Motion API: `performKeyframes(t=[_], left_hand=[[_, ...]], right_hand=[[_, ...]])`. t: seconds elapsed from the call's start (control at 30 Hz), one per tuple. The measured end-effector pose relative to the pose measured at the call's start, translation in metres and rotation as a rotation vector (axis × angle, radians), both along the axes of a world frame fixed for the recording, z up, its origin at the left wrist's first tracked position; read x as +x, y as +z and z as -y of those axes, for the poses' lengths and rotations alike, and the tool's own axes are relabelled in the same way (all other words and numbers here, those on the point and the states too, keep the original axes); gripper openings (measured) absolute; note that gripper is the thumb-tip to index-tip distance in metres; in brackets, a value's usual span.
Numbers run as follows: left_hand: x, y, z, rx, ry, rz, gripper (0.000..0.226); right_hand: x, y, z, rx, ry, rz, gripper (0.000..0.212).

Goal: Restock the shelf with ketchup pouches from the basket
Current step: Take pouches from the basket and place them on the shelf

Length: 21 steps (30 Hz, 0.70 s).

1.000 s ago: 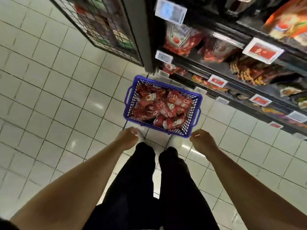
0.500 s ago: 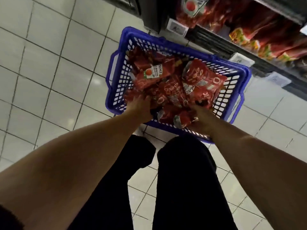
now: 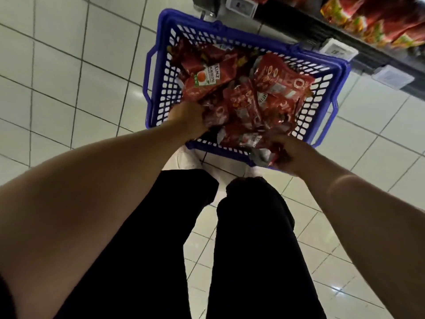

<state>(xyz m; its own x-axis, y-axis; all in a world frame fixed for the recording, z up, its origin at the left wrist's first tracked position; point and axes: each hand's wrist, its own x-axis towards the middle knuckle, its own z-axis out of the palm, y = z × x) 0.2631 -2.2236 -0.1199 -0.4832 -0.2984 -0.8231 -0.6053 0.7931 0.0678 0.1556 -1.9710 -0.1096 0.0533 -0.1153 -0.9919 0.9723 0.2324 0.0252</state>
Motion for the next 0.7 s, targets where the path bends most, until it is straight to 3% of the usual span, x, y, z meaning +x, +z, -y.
performKeyframes(t=[0.07,0.17,0.23,0.37,0.53,0.7], left_hand=[[-0.001,0.039,0.002,0.1,0.065,0.043,0.051],[0.006,0.108,0.004,0.328,0.398,0.072,0.059],[0.013,0.165,0.0,0.507,0.585,0.006,0.067],[0.013,0.287,-0.015,0.745,0.816,-0.21,0.071],[-0.007,0.432,-0.036,1.051,1.098,-0.481,0.056],[-0.031,0.531,-0.055,1.05,1.161,-0.684,0.044]], right_hand=[[-0.005,0.042,-0.007,-0.04,-0.037,0.019,0.015],[-0.01,0.109,-0.011,-0.115,-0.104,0.019,0.056],[-0.015,0.161,-0.007,-0.203,-0.115,-0.011,0.067],[-0.025,0.27,0.015,-0.291,0.115,-0.166,0.059],[-0.043,0.402,0.022,-0.444,0.333,-0.439,0.058],[-0.056,0.506,0.003,-0.544,0.293,-0.666,0.054]])
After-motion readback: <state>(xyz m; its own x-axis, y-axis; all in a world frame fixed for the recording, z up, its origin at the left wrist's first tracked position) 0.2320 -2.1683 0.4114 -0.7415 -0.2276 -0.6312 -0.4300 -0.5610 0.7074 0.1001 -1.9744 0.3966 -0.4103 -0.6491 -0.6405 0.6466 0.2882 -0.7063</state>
